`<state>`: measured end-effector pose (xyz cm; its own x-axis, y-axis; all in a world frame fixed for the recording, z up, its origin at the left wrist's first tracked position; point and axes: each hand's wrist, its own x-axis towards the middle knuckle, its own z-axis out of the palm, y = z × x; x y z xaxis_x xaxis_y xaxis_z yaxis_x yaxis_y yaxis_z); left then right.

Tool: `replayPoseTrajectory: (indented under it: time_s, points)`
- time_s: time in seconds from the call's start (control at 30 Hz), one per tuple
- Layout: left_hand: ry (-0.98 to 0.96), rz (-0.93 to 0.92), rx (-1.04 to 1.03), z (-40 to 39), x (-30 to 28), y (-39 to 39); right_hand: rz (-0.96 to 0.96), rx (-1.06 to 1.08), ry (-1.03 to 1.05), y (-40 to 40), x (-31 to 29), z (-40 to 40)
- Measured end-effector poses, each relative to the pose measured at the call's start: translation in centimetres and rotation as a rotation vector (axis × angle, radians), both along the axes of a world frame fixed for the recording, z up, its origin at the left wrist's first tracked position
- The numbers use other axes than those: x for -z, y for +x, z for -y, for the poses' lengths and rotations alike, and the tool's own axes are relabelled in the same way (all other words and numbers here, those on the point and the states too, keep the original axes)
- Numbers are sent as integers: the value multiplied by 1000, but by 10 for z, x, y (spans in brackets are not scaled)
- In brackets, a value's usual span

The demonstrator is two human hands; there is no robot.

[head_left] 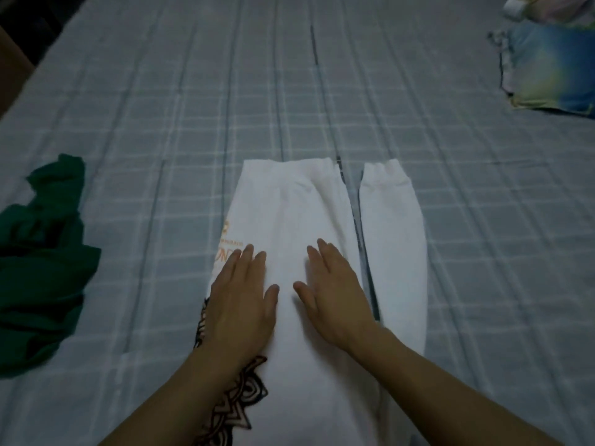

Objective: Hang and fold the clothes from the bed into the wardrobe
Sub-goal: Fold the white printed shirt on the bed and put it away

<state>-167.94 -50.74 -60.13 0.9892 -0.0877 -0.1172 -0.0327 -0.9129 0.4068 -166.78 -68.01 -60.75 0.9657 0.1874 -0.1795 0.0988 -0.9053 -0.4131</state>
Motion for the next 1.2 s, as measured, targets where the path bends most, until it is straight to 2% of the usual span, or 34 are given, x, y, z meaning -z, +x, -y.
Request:
replayPoseTrajectory:
  time_s: [0.13,0.23,0.33,0.47,0.57,0.9,1.0,1.1,1.17,1.2]
  points:
    - [167,71,9,10,11,84,81,10,-43,84,8,14]
    - [209,121,7,18,21,155,143,-84,-119,147,20,18]
    - [238,66,43,16,45,191,89,-113,-200,176,47,29]
    - [248,81,55,1,82,186,168,-57,-186,172,77,40]
    - [262,88,47,1,88,190,199,-33,-163,175,83,37]
    - [244,85,55,2,85,192,110,-87,-138,177,69,39]
    - [241,90,55,3,82,192,34,-98,70,178,41,47]
    - [251,82,62,2,81,192,158,47,229,161,12,71]
    - [239,86,69,1,80,191,272,159,186,143,4,96]
    - [242,87,74,1,81,191,259,204,124,135,4,108]
